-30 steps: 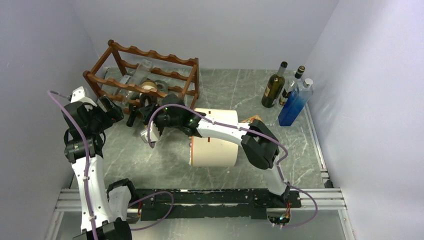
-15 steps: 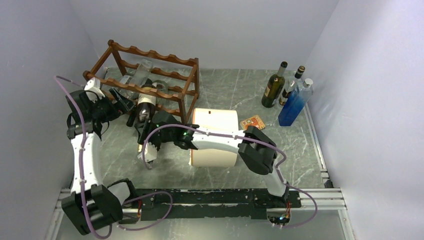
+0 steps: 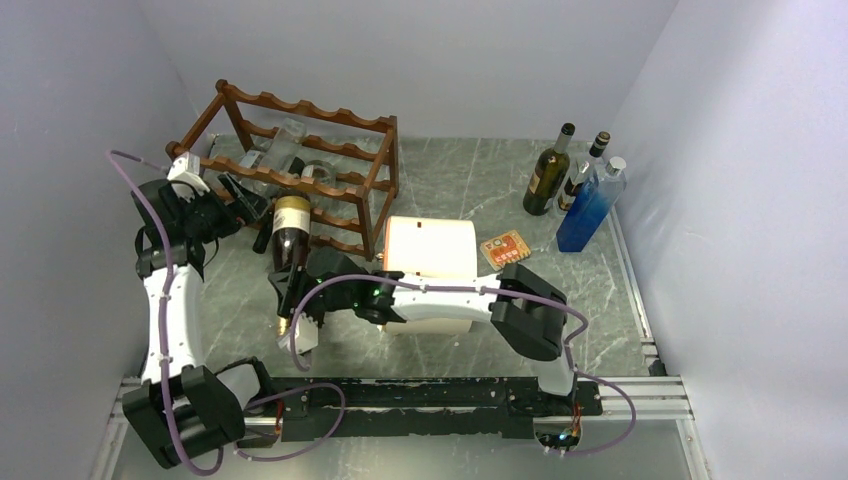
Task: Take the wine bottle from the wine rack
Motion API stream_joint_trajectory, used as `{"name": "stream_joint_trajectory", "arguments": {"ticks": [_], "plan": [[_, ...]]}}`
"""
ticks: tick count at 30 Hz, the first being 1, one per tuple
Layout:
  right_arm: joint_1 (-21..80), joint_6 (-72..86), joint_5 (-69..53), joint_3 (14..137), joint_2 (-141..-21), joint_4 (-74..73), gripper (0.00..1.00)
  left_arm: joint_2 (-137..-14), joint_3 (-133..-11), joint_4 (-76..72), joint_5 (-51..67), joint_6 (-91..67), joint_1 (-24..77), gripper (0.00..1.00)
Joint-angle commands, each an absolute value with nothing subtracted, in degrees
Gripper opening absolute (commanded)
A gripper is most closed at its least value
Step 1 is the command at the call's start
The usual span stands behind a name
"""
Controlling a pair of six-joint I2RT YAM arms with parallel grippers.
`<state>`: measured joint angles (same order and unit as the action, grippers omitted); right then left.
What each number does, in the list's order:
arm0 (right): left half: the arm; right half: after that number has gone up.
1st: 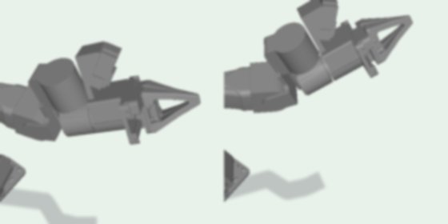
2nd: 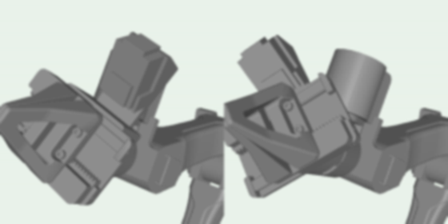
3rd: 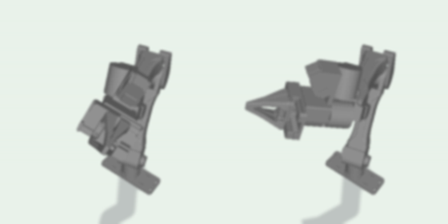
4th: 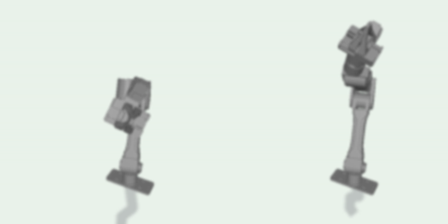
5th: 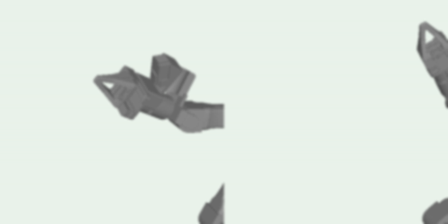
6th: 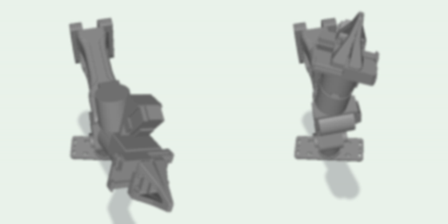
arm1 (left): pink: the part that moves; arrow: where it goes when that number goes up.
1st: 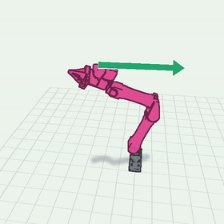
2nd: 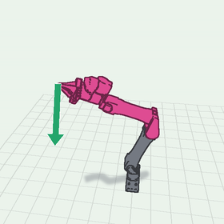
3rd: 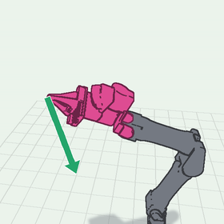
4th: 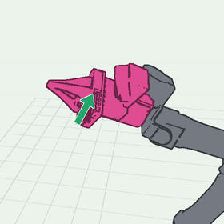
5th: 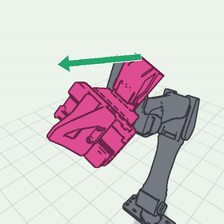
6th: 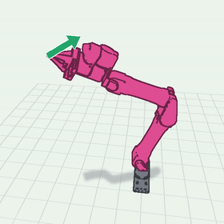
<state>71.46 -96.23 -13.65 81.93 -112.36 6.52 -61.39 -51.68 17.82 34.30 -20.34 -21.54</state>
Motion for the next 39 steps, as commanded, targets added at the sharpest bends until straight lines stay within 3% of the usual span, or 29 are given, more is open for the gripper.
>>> {"name": "stream_joint_trajectory", "arguments": {"ticks": [1, 22, 39], "plan": [[72.21, -95.97, -12.14, 80.99, -105.77, 18.69, 0.0, -59.24, -48.97, 15.05, 32.37, -18.68, -21.99, 0.96], [73.45, -87.45, -14.02, 76.87, -96.91, 20.36, 0.0, -49.35, -42.72, 13.26, 23.68, -16.21, -23.06, 1.0], [73.74, -69.14, -11.34, 84.54, -87.88, 20.52, 0.0, -48.58, -42.62, 13.86, 22.39, -15.99, -23.1, 1.0]]}}
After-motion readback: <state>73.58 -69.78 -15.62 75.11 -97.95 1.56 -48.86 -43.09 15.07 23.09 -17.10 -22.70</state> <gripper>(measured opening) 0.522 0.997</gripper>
